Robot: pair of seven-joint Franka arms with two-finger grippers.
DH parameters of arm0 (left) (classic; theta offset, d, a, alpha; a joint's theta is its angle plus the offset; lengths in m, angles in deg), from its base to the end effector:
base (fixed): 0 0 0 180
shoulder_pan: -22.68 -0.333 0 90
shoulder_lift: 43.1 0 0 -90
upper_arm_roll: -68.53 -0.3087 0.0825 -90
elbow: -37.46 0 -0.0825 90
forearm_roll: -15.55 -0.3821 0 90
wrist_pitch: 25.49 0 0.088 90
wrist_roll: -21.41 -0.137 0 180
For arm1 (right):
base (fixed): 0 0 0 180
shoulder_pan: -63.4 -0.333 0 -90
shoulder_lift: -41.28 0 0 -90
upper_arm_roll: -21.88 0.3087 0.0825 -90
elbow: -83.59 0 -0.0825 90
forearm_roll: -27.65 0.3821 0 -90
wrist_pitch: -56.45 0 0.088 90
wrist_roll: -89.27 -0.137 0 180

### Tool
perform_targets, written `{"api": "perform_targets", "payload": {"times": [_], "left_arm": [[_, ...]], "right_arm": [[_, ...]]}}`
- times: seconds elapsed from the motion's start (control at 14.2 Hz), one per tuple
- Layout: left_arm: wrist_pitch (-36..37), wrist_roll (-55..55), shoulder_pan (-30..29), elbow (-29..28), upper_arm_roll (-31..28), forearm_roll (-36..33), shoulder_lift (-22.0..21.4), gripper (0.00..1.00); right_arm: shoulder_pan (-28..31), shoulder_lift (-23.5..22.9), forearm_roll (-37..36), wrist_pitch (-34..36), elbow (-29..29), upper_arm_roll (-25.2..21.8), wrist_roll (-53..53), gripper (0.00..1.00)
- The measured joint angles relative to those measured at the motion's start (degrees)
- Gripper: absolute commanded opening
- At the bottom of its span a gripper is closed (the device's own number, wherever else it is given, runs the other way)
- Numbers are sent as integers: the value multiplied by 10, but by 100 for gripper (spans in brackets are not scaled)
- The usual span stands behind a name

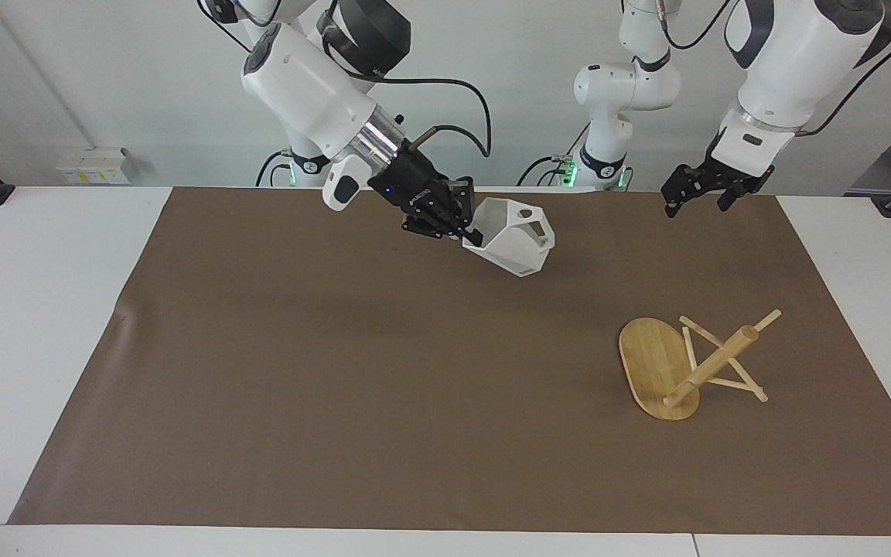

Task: Hang cup on rack
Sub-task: 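Lift the cup with the right gripper while the left gripper reaches forward, then carry the cup toward the left gripper while the left gripper grasps it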

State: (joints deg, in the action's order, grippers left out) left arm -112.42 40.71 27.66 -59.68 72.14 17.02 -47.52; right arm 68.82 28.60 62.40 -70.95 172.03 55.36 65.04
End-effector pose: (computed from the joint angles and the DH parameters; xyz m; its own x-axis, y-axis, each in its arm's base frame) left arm 0.5113 -0.0820 0.5662 0.9772 0.1859 -0.1022 0.1855 -0.9826 -0.0138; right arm 0.5959 0.3115 0.5754 0.9702 -0.2411 0.0244 -0.1467 -0.6645 -0.7328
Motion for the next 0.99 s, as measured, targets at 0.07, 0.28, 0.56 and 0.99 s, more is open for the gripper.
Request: {"api": "perform_targets", "payload": {"times": [0.07,0.28,0.56,0.99], "left_arm": [[5,46,1,-6,2,17,-4,100],[11,193,-2,-31,-2,123,-17,100],[8,371,-29,-89,-9,238,-44,100],[-59,553,-83,-146,-13,393,-61,100]], "right_arm": [[0,0,13,-11,4,7,0,0],[0,0,44,-22,14,21,0,0],[0,0,94,-45,30,29,0,0],[0,-1,137,-117,55,50,8,0]]}}
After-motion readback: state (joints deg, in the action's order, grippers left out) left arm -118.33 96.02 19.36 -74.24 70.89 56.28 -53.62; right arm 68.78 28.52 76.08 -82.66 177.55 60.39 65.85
